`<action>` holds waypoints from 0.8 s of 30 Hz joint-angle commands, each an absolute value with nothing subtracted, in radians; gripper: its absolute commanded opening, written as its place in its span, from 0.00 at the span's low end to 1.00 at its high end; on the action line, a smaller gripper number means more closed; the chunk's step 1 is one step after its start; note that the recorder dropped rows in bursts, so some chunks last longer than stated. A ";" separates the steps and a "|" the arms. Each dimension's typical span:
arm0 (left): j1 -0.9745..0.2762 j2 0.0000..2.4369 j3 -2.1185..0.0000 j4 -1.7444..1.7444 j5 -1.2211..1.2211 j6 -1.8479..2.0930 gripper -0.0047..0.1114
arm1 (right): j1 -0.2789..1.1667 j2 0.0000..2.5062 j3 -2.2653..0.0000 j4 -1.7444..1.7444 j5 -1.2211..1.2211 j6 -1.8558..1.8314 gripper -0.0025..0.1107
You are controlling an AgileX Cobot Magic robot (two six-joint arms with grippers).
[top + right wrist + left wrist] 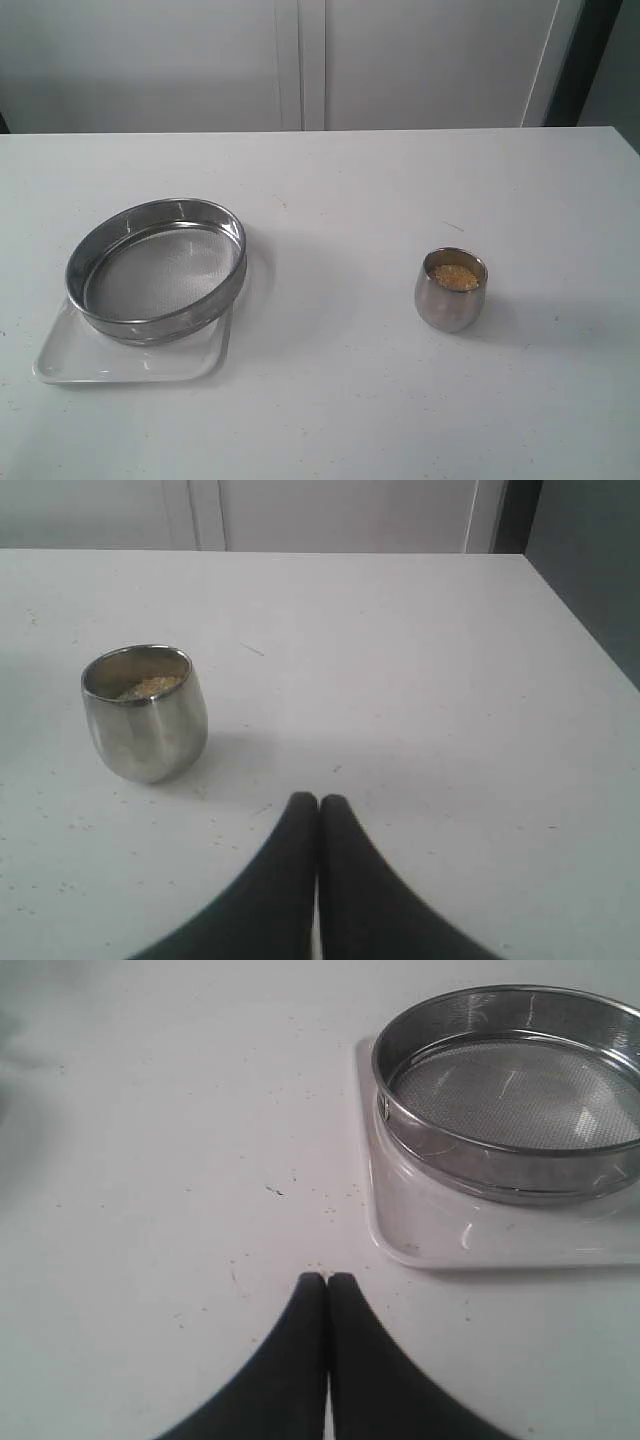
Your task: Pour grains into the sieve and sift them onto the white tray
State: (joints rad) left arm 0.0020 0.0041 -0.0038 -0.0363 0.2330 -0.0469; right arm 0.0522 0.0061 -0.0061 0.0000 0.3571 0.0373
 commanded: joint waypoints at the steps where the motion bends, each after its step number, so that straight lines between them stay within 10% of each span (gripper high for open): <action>1: 0.003 0.000 0.000 -0.044 0.232 -0.048 0.04 | 0.057 0.000 0.000 0.000 0.351 0.031 0.02; 24: 0.003 0.000 0.000 -0.044 0.232 -0.046 0.04 | 0.057 0.000 0.000 0.000 0.215 0.022 0.02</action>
State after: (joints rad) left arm 0.0020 0.0041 -0.0038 -0.0363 0.2330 -0.0469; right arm 0.0522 0.0061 -0.0061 0.0000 0.3050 0.0335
